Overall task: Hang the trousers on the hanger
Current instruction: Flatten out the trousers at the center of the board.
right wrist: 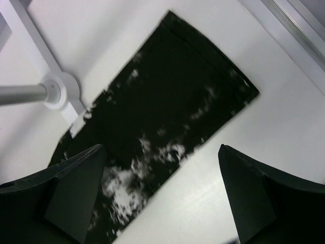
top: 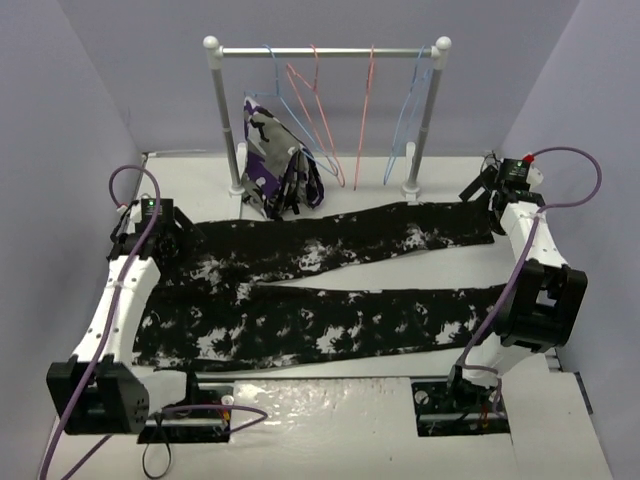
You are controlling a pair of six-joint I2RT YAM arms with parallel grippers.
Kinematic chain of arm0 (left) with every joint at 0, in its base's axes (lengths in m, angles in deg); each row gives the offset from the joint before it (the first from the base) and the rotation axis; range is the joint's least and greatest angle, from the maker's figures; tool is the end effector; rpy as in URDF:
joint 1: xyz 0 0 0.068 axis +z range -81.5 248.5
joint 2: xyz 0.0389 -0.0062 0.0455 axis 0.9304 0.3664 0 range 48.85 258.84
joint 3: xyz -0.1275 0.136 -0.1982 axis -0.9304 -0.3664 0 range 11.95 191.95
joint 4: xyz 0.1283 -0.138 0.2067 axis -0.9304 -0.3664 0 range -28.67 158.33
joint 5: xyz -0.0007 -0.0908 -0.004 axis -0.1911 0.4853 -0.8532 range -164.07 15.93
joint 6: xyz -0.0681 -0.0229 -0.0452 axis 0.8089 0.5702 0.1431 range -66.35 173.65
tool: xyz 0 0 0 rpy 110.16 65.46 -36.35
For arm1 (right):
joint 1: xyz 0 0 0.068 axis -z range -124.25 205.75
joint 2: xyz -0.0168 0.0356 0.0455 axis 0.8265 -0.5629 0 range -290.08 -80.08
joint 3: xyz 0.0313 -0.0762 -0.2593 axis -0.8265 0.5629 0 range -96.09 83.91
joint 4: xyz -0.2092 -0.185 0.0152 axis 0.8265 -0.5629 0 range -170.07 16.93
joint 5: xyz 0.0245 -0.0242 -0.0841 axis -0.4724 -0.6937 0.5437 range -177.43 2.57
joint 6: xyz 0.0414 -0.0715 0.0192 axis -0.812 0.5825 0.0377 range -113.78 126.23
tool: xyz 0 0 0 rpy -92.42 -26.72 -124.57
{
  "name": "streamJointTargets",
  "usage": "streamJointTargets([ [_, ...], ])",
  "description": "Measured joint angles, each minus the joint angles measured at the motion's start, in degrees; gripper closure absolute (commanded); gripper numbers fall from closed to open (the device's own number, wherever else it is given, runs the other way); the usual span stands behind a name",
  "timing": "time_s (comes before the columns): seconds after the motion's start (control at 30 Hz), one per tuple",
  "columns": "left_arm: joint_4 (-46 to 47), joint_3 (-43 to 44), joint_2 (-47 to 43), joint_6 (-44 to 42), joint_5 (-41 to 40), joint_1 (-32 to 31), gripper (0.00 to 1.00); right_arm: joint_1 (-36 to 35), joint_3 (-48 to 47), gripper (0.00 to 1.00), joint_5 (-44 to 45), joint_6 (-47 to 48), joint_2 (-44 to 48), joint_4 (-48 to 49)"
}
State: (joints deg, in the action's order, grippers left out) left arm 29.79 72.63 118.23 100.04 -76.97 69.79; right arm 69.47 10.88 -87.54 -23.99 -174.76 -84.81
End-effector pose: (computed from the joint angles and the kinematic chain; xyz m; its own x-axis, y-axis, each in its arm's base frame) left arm 0.2984 0.0105 0.2702 -0.4653 -0.7338 -0.4951 -0.5706 0.6762 -0.4659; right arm 0.4210 -0.1026 0.2524 -0.3434 0.6018 -0.7210 0.4726 0.7741 0.4211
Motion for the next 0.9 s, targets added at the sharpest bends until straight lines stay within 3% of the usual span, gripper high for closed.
streamJointTargets([
  [0.17,3.58,6.0,14.36,-1.45,1.58,8.26,0.33,-0.05,-7.06,0.15,-2.53,1.75,-10.0,0.91],
  [0.4,5.93,15.07,29.02,-1.24,2.83,11.68,0.28,-0.39,-10.46,0.12,-3.85,4.58,-14.66,1.7],
  [0.73,9.56,22.37,44.2,0.21,4.34,13.59,0.28,-2.26,-3.35,0.11,-2.78,4.4,-14.95,7.32],
  [0.9,11.59,21.92,45.13,0.84,5.42,13.96,0.28,-2.21,0.66,0.11,-2.59,3.35,-16.24,10.64],
])
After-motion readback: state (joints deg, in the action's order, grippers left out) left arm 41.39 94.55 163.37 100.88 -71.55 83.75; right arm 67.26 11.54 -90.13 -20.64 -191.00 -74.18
